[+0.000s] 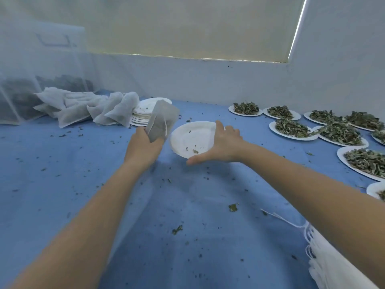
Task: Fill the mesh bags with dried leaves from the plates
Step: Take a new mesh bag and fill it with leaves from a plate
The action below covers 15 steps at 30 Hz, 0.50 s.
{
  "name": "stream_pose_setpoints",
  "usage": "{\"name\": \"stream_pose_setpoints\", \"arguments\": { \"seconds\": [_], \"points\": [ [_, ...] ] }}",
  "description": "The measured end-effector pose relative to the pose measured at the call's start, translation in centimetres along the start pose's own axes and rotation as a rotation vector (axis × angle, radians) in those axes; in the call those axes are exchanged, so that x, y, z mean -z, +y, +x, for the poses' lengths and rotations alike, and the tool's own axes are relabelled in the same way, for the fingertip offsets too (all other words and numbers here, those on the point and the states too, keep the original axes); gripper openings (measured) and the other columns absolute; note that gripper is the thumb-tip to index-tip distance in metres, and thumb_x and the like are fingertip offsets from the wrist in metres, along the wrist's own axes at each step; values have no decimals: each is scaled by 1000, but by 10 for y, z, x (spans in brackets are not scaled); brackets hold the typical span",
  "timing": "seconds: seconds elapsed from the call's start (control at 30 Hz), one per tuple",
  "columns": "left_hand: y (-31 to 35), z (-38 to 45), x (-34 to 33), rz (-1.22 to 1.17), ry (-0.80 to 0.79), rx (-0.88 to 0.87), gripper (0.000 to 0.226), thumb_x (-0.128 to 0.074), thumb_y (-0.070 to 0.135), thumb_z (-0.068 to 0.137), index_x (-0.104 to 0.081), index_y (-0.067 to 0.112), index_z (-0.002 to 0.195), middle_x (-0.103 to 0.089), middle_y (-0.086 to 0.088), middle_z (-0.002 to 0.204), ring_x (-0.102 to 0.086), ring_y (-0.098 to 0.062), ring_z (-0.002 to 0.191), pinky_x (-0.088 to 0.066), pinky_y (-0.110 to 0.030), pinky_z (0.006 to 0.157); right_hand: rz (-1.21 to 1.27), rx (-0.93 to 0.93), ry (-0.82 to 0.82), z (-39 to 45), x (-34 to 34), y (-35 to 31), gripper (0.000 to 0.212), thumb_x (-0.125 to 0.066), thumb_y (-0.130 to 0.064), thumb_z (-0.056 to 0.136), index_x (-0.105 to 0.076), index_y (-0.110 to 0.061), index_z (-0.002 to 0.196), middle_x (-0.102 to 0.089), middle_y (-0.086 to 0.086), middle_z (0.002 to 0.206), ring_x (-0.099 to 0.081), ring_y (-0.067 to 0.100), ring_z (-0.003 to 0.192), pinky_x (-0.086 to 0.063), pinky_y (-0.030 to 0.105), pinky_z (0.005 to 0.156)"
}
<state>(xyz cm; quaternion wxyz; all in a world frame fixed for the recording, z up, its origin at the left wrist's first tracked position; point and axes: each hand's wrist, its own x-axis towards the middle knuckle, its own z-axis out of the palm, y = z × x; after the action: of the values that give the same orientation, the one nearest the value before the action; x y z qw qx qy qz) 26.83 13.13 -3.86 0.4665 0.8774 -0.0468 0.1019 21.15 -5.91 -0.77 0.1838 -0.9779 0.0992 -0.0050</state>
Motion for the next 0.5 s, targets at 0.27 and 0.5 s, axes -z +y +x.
{"name": "stream_pose_setpoints", "arguments": {
  "seconds": [0.27,0.5],
  "points": [
    [-9,77,28,28,54,49,24,-50,27,90,-35,12,100,-47,-1,86,-44,-11,65,-32,-27,50,77,88,9,77,3,-73,137,-76,-71,51,2,-14,149,-20,13,140,-16,28,132,-30,42,103],
    [-46,183,16,49,22,148,41,-48,30,90,-42,3,120,-58,-12,106,-54,-26,85,-39,-30,65,25,52,11,183,-22,-103,141,-73,-75,48,1,-10,149,-20,13,138,-18,28,130,-30,39,104]
  ]
}}
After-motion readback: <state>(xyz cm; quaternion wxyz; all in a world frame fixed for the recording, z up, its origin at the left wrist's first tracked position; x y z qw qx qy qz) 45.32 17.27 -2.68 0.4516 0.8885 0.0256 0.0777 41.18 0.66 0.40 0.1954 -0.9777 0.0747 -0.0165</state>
